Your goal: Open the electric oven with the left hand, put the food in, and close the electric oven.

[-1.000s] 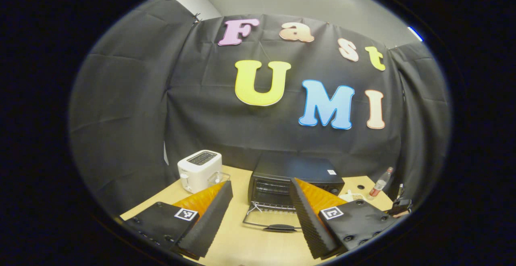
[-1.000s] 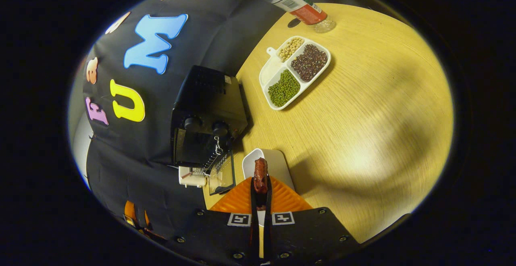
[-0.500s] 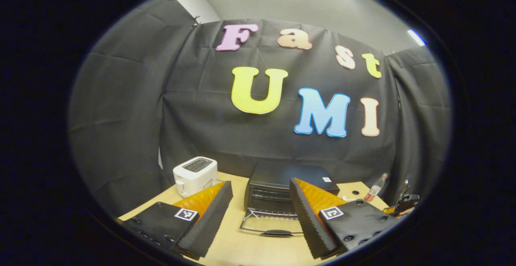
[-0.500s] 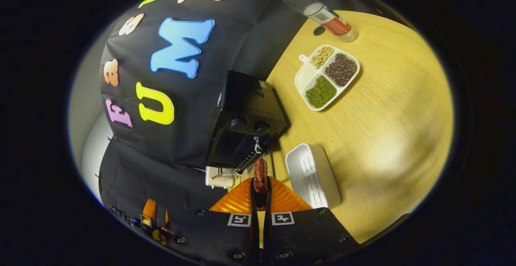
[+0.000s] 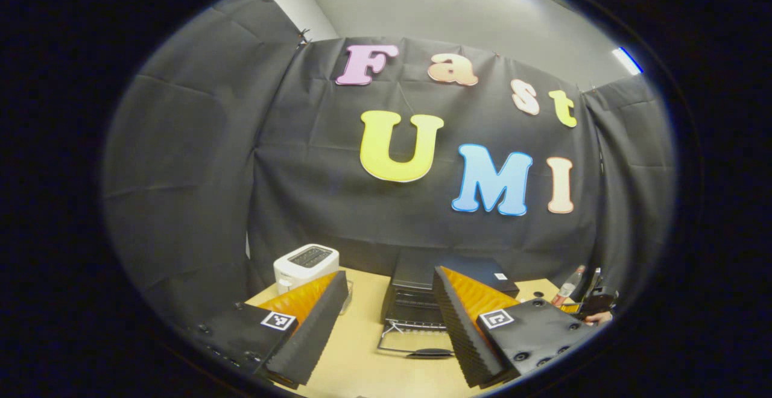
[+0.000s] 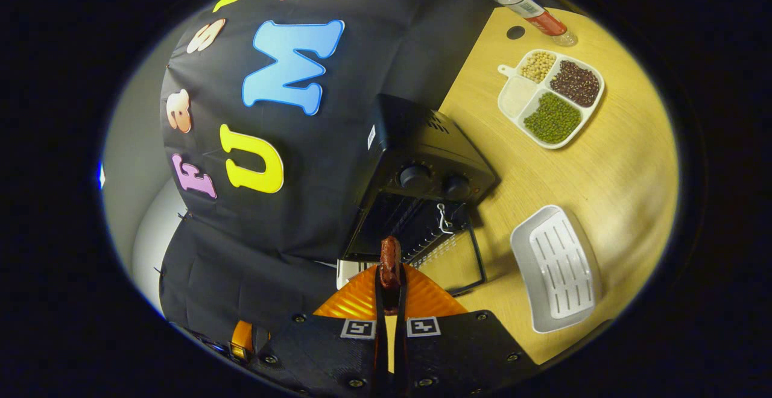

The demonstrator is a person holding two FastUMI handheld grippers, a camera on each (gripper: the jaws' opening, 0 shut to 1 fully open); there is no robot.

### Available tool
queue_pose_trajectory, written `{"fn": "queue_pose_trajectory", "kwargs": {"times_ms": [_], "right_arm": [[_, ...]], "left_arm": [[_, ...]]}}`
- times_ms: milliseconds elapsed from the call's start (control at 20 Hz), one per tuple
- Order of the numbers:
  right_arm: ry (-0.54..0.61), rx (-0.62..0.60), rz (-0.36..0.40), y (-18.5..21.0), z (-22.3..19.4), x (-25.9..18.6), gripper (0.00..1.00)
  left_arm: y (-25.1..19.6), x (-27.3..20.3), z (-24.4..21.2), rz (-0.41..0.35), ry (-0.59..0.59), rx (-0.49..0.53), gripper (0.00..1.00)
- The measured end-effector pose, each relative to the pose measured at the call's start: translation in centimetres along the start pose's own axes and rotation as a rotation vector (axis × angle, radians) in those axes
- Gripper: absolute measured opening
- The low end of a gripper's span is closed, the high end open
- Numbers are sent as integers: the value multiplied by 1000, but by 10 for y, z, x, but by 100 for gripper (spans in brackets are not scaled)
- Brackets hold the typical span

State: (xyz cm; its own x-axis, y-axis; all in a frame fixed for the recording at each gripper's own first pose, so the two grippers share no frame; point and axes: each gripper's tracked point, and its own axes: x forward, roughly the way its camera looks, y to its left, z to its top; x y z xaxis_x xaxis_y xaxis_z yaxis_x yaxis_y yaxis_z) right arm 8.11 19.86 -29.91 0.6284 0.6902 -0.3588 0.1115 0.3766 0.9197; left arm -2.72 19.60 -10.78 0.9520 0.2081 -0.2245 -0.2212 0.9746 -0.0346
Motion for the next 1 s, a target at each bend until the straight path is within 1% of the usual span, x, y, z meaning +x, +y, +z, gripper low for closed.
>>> {"fn": "queue_pose_trajectory", "kwargs": {"times_ms": [50, 150, 300, 450, 650, 800, 850, 1000], "right_arm": [[-15, 15, 11, 4, -1, 11, 5], [-34, 40, 8, 6, -6, 33, 5], [-58, 65, -16, 5, -14, 70, 5], [-99, 78, -55, -3, -16, 112, 4], [-158, 109, -83, -13, -12, 159, 4], [-175, 116, -83, -12, -16, 188, 4], [-204, 113, -79, -12, -13, 192, 5], [-258, 93, -117, -16, -2, 202, 5]], "left_arm": [[8, 2, -2, 8, 3, 6, 96], [20, 4, -6, 15, 15, -4, 95], [43, 6, -14, 23, 34, -26, 96], [68, 8, -29, 44, 89, -42, 95], [97, 17, -26, 52, 104, -22, 96], [105, 27, -21, 48, 105, -14, 96], [106, 30, -22, 48, 108, -17, 96], [101, 38, -26, 41, 121, -28, 96]]}}
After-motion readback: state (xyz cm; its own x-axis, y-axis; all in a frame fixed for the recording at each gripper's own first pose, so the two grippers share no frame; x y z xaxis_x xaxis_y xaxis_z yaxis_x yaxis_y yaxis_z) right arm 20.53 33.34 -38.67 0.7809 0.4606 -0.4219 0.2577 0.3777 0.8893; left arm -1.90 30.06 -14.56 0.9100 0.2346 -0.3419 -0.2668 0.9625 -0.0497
